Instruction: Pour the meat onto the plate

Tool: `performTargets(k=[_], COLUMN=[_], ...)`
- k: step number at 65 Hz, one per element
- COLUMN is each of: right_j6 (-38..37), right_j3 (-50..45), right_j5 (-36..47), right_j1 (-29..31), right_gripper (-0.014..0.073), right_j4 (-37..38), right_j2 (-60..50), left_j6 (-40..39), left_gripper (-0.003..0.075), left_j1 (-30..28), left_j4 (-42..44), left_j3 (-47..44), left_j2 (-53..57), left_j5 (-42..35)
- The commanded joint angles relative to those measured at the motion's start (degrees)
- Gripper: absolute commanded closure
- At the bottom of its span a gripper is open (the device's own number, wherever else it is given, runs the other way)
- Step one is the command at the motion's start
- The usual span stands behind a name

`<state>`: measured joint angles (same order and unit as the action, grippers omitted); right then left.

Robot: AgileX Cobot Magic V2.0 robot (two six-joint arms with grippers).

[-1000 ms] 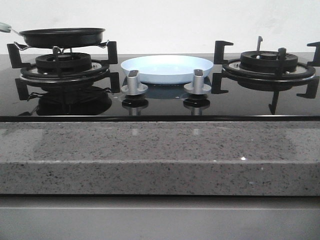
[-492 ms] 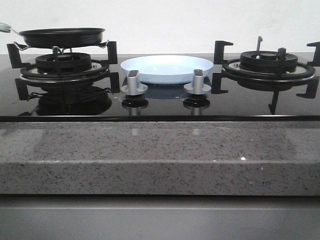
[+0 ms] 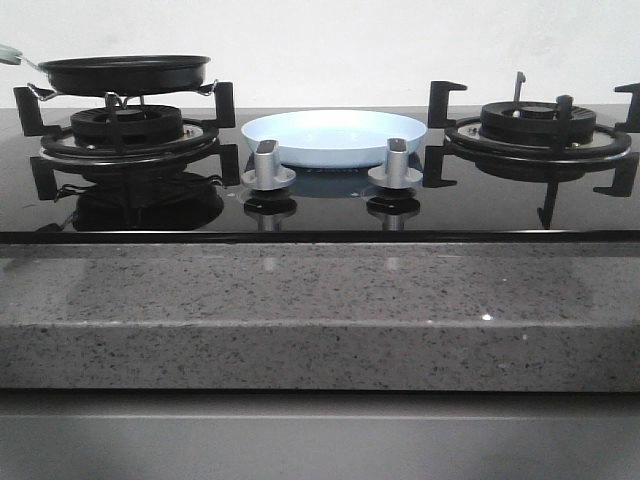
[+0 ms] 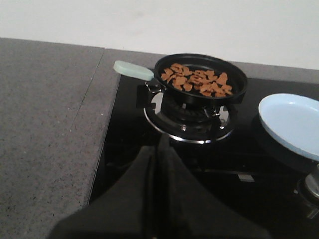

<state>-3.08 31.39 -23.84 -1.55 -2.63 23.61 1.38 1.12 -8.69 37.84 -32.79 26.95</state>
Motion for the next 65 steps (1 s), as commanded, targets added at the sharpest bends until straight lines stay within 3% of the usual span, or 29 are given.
performTargets(k=[1,15,20,23,28,33,39,65], right_j6=[0.1,0.1,0.1,0.1,0.1,0.1,0.1,5.7], right_j3=[2.1,2.1,2.4,2.8,3.1,3.7,5.2,19.4], right_j5=[4.0,2.4,0.2,-1.2,-2.8,-4.3,-6.6,-17.1], right_j1=[0.3,0.3,0.3,0.3,0.3,0.3,0.3,-9.5], right_gripper=[0.0664,0.066,0.062,0.055,0.0368,0.0211,0.0133,0.0202], right_j4=[0.0,-0.1,-0.1,-0.1,-0.1,-0.1,-0.2,-5.1], right_j2=[1.6,2.2,3.2,4.2,5.6,7.2,9.4,23.7], left_j6=[-0.2,-0.2,-0.2,-0.2,-0.2,-0.2,-0.2,-0.2], left_gripper=[0.0741,0.0715,0.06,0.0484,0.0269,0.0151,0.0134,0.0135], left_j1=[0.6,0.6,0.6,0.6,0.6,0.6,0.6,0.6], left_j4=[-0.5,-0.4,-0.1,-0.1,-0.1,-0.1,-0.1,-0.1], left_j3=[2.1,2.1,2.1,2.1,2.1,2.1,2.1,2.1], left_j2=[-2.6,-6.4,-6.9,-7.3,-7.4,-7.4,-7.4,-7.4], left_j5=[-3.9,-5.7,-6.9,-7.6,-9.0,-9.2,-9.1,-9.2])
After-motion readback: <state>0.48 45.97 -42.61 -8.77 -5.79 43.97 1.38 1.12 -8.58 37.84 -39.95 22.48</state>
